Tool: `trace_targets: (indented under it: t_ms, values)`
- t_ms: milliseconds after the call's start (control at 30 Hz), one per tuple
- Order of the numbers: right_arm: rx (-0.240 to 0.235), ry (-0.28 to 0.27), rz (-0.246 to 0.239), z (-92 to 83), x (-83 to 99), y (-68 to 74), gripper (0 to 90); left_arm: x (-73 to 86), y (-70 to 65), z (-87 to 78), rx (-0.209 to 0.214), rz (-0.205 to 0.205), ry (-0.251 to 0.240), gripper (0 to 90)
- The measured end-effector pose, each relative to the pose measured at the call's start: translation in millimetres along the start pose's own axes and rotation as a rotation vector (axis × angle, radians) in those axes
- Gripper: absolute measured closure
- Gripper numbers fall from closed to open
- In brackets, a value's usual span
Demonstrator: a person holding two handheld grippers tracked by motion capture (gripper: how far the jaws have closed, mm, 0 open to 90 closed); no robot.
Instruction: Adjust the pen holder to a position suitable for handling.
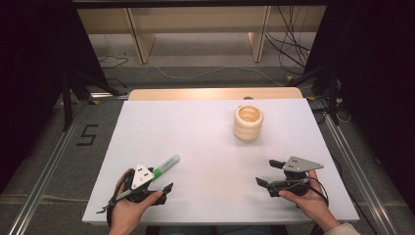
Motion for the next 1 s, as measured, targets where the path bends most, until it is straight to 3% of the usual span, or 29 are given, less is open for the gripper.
trace_targets:
  t_ms: [333, 633, 1000]
  values:
    - [0.0, -0.003, -0.003, 0.0, -0.7, 0.8, 16.3, 4.1, 2.5, 2.4, -0.012, 0.0, 0.019, 17.4]
    - [0.004, -0.001, 0.003, 0.7, -1.0, 0.7, 16.3, -1.2, 4.9, 3.7, -0.04, -0.023, -0.002, 19.8]
    - [0.002, -0.003, 0.005, 1.0, -0.7, -0.9, 16.3, 1.9, 2.7, 6.4, -0.027, -0.027, 0.01, 20.3]
Point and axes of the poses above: each handheld gripper's, and its own axes: z roughly forward along the jaws, x roughly out of its underside, y roughly to its left, the point moved 6 cm from there along z, roughly forward along the jaws, and after that the axes turned 3 degrees about -z, right-handed, at the moved point
